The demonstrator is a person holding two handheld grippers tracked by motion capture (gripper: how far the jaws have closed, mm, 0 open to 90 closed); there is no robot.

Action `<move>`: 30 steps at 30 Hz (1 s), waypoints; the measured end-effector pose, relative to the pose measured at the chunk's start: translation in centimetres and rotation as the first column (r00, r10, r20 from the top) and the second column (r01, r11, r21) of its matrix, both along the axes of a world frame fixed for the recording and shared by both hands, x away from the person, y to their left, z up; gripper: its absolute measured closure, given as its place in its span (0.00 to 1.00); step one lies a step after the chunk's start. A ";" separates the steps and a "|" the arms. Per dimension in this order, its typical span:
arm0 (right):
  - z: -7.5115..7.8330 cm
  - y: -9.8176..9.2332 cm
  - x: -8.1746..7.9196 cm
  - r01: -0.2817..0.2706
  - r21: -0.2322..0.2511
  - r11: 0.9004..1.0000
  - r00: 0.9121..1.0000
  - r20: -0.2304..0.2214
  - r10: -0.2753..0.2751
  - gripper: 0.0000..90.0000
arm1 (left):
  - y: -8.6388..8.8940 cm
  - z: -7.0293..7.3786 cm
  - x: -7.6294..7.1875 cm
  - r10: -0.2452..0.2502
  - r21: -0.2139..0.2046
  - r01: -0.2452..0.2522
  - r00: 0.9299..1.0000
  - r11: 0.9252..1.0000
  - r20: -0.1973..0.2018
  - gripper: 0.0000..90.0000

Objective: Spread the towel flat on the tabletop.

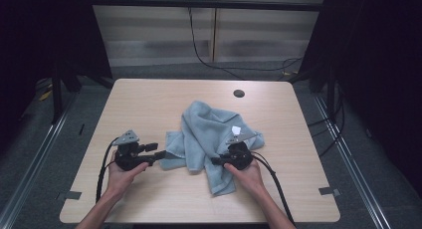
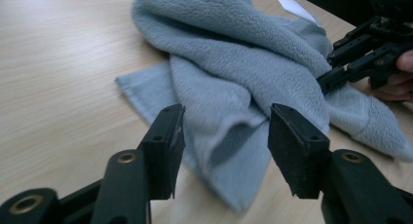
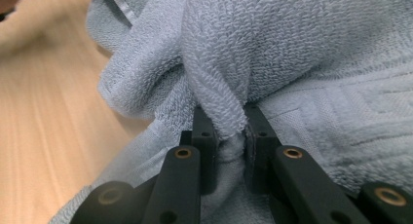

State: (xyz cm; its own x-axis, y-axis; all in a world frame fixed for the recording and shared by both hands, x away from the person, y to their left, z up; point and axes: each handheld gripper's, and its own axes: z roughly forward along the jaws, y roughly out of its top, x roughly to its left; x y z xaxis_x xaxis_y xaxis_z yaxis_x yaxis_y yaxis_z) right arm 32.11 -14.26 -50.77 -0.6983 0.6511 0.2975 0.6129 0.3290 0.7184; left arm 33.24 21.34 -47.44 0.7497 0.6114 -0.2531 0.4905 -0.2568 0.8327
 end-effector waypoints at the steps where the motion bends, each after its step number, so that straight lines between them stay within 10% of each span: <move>1: 0.0 0.1 0.0 -0.007 0.007 1.000 1.000 -0.003 0.007 0.88 | -0.4 -0.3 0.4 0.004 0.016 -0.004 1.000 1.000 -0.009 0.50; 5: 0.1 0.6 -0.2 -0.030 0.011 0.999 1.000 -0.003 0.030 0.88 | -1.8 -1.9 1.4 0.010 0.074 -0.004 0.997 0.997 -0.082 0.47; 9: 0.5 0.6 -0.4 -0.034 0.012 0.999 0.999 0.006 0.034 0.87 | -2.0 -2.2 1.3 0.004 0.110 0.005 0.997 0.994 -0.080 0.80; 19: 5.7 -2.1 -1.7 -0.008 0.062 0.998 0.992 0.126 0.000 0.88 | 1.9 -0.1 1.4 0.123 0.013 -0.122 0.992 0.992 -0.023 0.92; 30: 6.6 -8.7 -3.6 0.160 0.102 0.982 0.974 0.144 -0.174 0.88 | 6.5 -0.7 2.5 0.299 0.019 -0.299 0.953 0.954 -0.051 0.91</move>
